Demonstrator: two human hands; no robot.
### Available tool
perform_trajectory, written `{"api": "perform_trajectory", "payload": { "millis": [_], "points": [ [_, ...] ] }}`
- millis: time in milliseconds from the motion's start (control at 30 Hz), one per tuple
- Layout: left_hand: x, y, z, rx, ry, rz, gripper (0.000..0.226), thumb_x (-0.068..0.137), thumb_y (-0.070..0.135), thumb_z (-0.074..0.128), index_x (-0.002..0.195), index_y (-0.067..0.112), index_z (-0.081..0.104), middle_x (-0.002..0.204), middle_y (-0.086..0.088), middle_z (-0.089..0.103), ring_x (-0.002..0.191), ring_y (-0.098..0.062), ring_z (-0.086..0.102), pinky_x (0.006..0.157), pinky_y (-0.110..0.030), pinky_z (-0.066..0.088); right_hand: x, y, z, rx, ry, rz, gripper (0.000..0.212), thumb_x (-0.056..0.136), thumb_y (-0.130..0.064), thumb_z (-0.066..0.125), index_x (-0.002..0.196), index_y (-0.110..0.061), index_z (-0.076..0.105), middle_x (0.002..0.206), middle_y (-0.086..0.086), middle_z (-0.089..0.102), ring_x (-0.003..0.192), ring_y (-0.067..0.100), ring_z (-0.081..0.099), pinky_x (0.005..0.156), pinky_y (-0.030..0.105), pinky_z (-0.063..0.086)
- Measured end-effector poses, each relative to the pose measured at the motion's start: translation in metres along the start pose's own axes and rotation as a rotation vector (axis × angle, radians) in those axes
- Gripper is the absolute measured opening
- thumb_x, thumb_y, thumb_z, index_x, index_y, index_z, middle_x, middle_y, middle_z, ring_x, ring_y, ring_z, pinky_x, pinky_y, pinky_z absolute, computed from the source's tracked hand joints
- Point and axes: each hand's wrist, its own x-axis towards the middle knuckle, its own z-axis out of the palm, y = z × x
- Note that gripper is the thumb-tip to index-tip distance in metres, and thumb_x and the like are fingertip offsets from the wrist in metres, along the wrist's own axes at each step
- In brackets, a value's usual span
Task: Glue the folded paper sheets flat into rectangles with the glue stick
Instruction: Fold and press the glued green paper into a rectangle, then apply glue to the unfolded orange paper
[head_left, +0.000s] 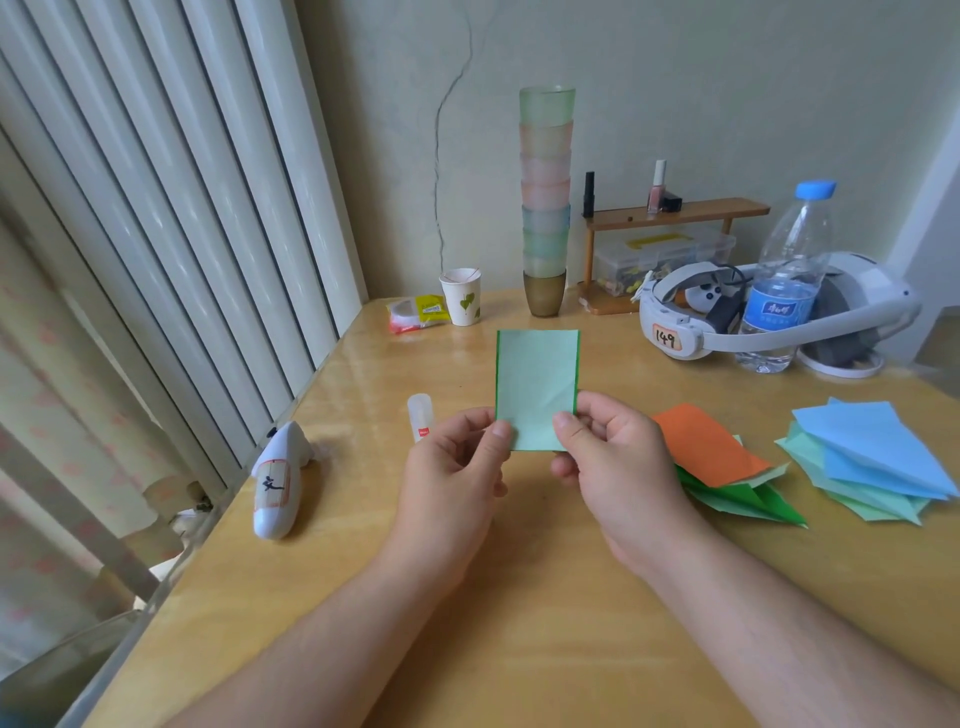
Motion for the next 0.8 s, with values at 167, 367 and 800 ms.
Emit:
{"api": "perform_trajectory", "payload": {
  "millis": [167, 367, 800],
  "points": [
    [0.001, -0.004, 0.004, 0.001, 0.02, -0.031, 0.012, 0.105, 0.032, 0.06, 0.106, 0.026, 0.07, 0.07, 0.008, 0.063, 0.062, -0.009, 0.058, 0.059, -0.025, 0.052, 0.007, 0.004, -0.004, -0.206, 0.135, -0.092, 0.034, 0.1, -0.018, 0.064, 0.122, -0.041, 0.051, 0.083, -0.002, 0.071, 0.064, 0.014, 0.069, 0.067, 0.043, 0.055],
    [0.001, -0.007, 0.0, 0.248, -0.084, 0.057, 0.019, 0.097, 0.021, 0.065, 0.104, 0.036, 0.058, 0.068, 0.011, 0.056, 0.059, -0.008, 0.051, 0.057, -0.022, 0.045, 0.062, 0.011, 0.008, -0.488, 0.109, -0.059, 0.026, 0.096, -0.025, 0.059, 0.111, -0.044, 0.048, 0.084, -0.006, 0.07, 0.076, 0.022, 0.072, 0.075, 0.044, 0.058],
    [0.003, -0.017, -0.004, 0.58, -0.243, 0.221, 0.011, 0.091, 0.026, 0.067, 0.089, 0.037, 0.067, 0.079, 0.013, 0.06, 0.077, -0.006, 0.057, 0.074, -0.029, 0.052, 0.074, 0.005, 0.011, -1.045, -0.079, -0.04, 0.029, 0.103, -0.026, 0.049, 0.132, -0.027, 0.051, 0.132, 0.007, 0.04, 0.092, 0.029, 0.059, 0.092, 0.037, 0.049]
  ]
}}
